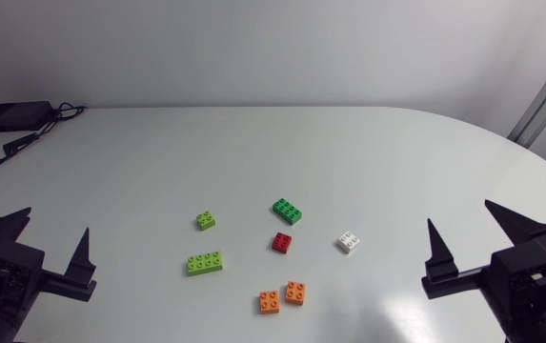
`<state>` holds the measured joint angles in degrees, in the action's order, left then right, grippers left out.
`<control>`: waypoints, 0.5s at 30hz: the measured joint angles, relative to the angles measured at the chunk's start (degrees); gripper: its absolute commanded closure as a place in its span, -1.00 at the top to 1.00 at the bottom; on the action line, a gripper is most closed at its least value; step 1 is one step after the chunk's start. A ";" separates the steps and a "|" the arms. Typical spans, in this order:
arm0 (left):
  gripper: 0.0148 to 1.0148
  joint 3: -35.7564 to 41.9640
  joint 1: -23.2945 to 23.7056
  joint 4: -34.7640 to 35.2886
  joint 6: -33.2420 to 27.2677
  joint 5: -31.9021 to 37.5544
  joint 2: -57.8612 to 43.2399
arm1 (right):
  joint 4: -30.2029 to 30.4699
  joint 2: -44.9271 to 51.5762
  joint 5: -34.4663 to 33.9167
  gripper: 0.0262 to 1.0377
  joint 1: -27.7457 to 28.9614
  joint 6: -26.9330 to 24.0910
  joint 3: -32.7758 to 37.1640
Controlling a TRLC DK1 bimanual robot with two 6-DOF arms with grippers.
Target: Separate the duplo bricks
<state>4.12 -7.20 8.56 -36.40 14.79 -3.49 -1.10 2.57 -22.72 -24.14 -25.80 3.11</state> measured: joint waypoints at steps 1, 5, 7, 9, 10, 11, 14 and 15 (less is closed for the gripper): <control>0.95 0.00 0.00 0.17 0.00 -0.22 -0.24 | -0.17 -0.50 -0.02 0.92 -0.24 0.00 -0.02; 0.95 0.00 0.11 0.48 0.02 -1.11 -0.39 | -1.33 -2.12 0.00 0.92 -1.11 0.00 -0.37; 0.95 0.00 0.46 0.48 0.02 -1.11 -0.37 | -2.23 -2.38 0.00 0.92 -1.11 0.00 -0.68; 0.95 0.00 0.81 0.48 0.02 -1.09 0.00 | -2.32 -2.38 0.00 0.92 -1.11 0.00 -0.72; 0.95 0.00 0.87 0.50 0.02 -1.11 0.74 | -2.34 -2.38 0.00 0.92 -1.11 0.00 -0.72; 0.95 0.00 0.87 0.50 0.02 -1.11 1.77 | -2.34 -2.38 0.00 0.92 -1.11 0.00 -0.72; 0.95 0.00 0.87 0.57 0.02 -1.11 3.17 | -2.34 -2.38 0.00 0.92 -1.11 0.00 -0.72; 0.95 0.00 0.87 0.57 0.02 -1.11 3.17 | -2.34 -2.38 0.00 0.92 -1.11 0.00 -0.72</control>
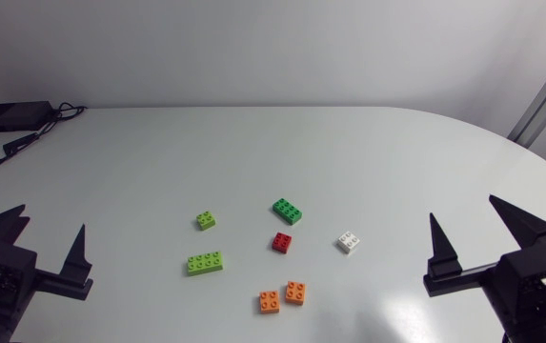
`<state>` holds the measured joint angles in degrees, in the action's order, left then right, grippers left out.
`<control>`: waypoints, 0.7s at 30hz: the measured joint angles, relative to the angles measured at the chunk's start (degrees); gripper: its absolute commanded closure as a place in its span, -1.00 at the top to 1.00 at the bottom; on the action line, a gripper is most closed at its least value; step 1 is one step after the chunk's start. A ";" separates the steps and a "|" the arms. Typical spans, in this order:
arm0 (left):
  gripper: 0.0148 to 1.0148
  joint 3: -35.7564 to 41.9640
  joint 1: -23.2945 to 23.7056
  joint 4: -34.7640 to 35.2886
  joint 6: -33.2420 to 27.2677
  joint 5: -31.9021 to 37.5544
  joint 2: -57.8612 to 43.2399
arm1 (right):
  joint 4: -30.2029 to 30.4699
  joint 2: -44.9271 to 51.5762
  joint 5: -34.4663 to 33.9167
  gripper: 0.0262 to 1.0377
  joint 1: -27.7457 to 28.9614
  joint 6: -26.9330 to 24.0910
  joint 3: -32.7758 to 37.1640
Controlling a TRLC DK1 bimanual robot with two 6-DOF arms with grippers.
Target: Separate the duplo bricks
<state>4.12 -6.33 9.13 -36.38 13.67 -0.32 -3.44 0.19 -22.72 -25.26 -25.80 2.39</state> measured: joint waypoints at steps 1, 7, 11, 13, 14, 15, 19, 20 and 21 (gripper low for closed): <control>0.95 0.00 0.00 0.00 0.00 -0.02 0.02 | 0.00 0.00 0.00 0.92 0.00 0.00 0.00; 0.95 0.00 0.28 0.02 0.07 -0.20 0.00 | 0.00 0.00 0.00 0.92 0.07 2.69 0.00; 0.95 0.00 0.66 0.04 6.19 -0.20 0.02 | 0.00 0.00 0.00 0.92 0.90 7.28 0.00; 0.95 0.00 0.66 0.04 10.32 -0.17 0.02 | 0.00 0.00 0.00 0.92 1.36 8.52 0.00; 0.95 0.00 0.52 0.02 12.22 -0.17 0.02 | 0.00 0.00 0.00 0.92 1.66 8.83 0.00; 0.95 0.00 0.09 0.02 13.88 -0.17 0.02 | 0.00 0.00 0.00 0.92 1.77 9.07 0.00; 0.95 0.00 -2.93 -0.17 20.00 -0.24 0.02 | 0.00 0.00 0.02 0.92 2.23 9.86 0.00; 0.95 0.00 -3.13 -0.35 21.24 -0.22 0.02 | 0.00 0.00 0.00 0.92 2.43 10.32 0.00; 0.95 0.00 -3.13 -0.55 22.12 -0.20 0.02 | 0.00 0.00 -0.02 0.92 2.56 10.67 0.00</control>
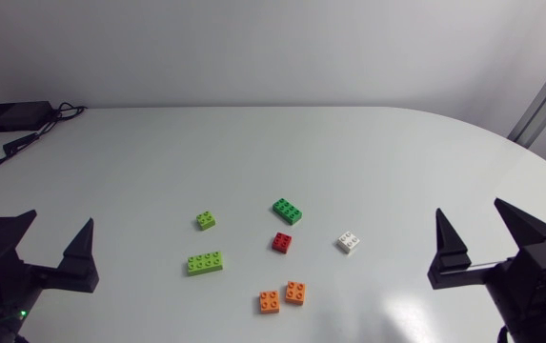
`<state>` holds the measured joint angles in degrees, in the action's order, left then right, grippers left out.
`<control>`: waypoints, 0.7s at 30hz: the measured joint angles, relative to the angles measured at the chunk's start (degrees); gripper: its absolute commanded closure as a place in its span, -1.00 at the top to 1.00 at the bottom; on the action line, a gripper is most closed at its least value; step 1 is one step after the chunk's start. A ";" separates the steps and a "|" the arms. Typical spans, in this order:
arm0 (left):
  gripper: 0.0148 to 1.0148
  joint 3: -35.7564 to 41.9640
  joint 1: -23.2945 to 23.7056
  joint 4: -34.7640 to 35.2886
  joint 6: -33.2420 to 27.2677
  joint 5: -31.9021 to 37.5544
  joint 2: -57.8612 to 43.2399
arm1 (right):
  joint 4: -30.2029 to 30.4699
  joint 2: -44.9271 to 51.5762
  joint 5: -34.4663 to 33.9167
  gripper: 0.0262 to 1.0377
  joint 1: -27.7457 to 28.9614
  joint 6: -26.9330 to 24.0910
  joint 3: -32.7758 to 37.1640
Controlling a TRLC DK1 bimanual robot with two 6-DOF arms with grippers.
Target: Separate the duplo bricks
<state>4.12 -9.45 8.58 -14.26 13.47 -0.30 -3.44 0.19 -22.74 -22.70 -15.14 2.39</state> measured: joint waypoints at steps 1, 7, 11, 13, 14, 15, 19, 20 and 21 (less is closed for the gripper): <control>0.95 -0.02 0.00 -0.11 0.68 0.00 0.00 | 0.00 0.00 0.02 0.92 0.24 0.46 0.00; 0.95 -0.20 1.99 -2.64 2.01 0.00 0.00 | 0.00 0.00 0.04 0.92 1.81 1.25 0.00; 0.95 -0.63 4.09 -4.55 2.40 0.02 0.00 | 0.00 0.00 0.04 0.92 4.02 2.36 0.00; 0.95 -0.90 4.17 -5.20 2.58 0.02 0.00 | 0.00 0.00 0.02 0.92 5.40 3.02 0.00; 0.95 -1.22 4.17 -6.47 2.60 0.00 0.00 | 0.00 0.00 0.02 0.92 6.14 3.85 0.00; 0.95 -1.92 4.22 -8.92 2.60 0.00 0.00 | 0.00 0.00 0.02 0.92 6.73 4.61 0.00; 0.95 -2.86 4.22 -9.94 2.58 -0.07 0.00 | -0.02 0.00 0.02 0.92 8.55 8.11 0.00; 0.95 -2.86 4.22 -10.01 2.58 -0.09 0.00 | -0.02 0.00 0.07 0.92 8.59 8.63 0.00; 0.95 -2.86 4.26 -10.05 2.58 -0.11 0.00 | -0.02 0.00 0.28 0.92 8.63 8.87 0.00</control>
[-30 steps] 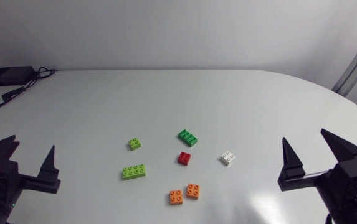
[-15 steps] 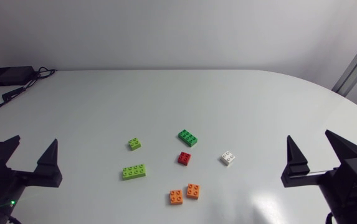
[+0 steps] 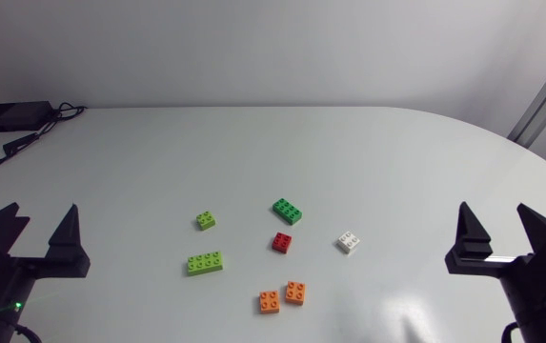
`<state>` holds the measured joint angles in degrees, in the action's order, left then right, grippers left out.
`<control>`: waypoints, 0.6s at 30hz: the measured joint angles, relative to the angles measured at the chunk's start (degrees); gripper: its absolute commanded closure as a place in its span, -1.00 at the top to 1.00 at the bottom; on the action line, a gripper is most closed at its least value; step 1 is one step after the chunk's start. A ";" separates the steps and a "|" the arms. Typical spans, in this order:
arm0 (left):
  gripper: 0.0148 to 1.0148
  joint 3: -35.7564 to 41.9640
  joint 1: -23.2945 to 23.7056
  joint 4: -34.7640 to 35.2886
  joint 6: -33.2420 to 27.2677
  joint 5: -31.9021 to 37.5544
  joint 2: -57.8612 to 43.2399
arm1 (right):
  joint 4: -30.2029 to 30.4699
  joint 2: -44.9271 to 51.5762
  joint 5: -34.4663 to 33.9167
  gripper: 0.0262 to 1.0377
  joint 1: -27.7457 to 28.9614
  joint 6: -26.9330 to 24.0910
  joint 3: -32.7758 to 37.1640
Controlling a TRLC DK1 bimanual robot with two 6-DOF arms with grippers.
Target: Separate the duplo bricks
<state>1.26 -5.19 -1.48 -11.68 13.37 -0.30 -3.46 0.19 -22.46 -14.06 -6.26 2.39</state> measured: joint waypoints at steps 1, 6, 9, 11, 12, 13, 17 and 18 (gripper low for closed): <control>0.95 0.00 0.13 0.00 0.00 -0.09 0.00 | -0.02 0.00 0.28 0.92 0.11 0.24 0.00; 0.95 0.00 1.55 -0.07 -1.25 -0.09 0.00 | 0.02 0.00 2.51 0.92 0.68 0.76 -0.04; 0.95 0.00 1.55 -0.07 -2.78 -0.13 0.00 | 0.02 0.00 2.75 0.92 1.77 0.76 -0.07; 0.95 0.00 1.55 -0.04 -3.78 -0.55 0.00 | 0.04 0.00 2.78 0.92 2.58 0.76 -0.04; 0.95 0.00 1.55 -0.07 -3.98 -0.79 0.00 | 0.02 0.00 2.78 0.92 3.02 0.76 -0.07; 0.95 0.00 1.55 -0.09 -4.13 -1.01 0.00 | 0.02 0.00 2.80 0.92 3.30 0.76 -0.07; 0.95 0.00 1.73 -0.07 -4.17 -1.18 0.00 | 0.07 0.00 4.87 0.92 5.20 0.92 -0.13; 0.95 0.00 1.73 -0.07 -4.17 -1.16 0.00 | 0.09 0.00 6.01 0.92 6.16 0.94 -0.17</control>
<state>1.26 -3.46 -1.54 -15.86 12.21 -0.30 -3.38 0.19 -16.45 -7.90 -5.32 2.22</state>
